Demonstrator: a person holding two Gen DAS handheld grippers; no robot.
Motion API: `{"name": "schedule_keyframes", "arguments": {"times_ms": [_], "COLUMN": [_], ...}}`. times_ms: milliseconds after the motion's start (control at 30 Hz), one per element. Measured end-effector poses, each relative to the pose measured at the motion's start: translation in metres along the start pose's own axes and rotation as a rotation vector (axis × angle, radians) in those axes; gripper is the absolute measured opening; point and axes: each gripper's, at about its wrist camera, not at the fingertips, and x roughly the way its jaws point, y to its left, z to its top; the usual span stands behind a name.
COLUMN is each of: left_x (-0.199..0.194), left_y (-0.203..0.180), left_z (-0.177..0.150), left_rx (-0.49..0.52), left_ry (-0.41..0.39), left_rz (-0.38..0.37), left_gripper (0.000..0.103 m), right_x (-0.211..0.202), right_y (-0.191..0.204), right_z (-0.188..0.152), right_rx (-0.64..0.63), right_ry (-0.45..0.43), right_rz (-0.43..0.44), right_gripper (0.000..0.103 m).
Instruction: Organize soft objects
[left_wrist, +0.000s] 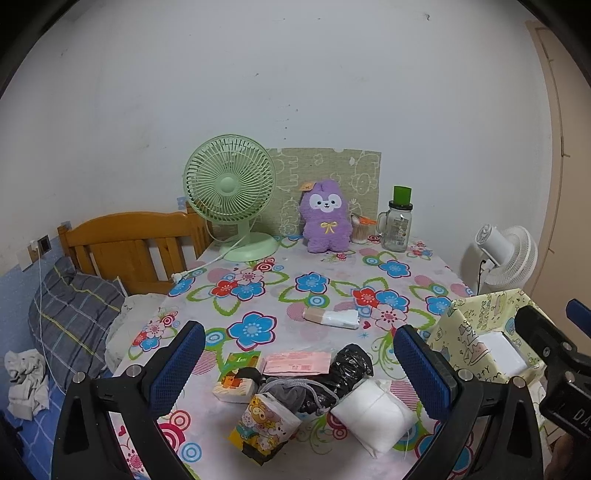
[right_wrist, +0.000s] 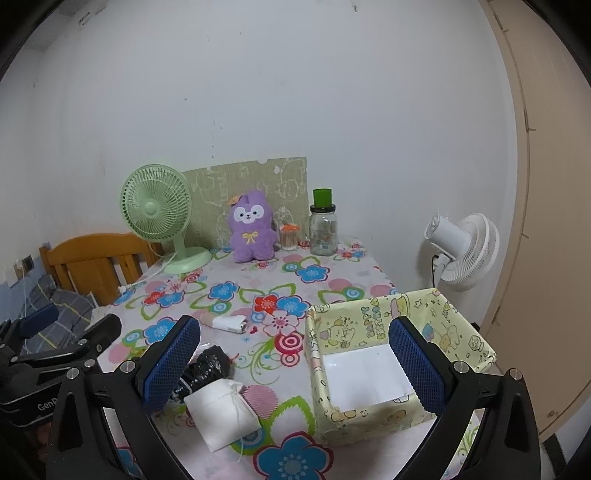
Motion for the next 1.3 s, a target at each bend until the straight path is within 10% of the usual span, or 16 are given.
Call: {"name": "schedule_keyframes", "arguments": {"times_ms": [1300], "left_x": [0.003], "left_y": [0.002], "left_z": [-0.002], "left_rx": [0.011], "left_ry": [0.003], "left_rz": [-0.005], "left_gripper": [0.103], "right_x": [0.01], "right_y": [0.007], "right_z": [0.002], "right_rx": [0.003], "right_ry": [0.03], "right_rz": [0.007], "right_gripper": [0.103]}}
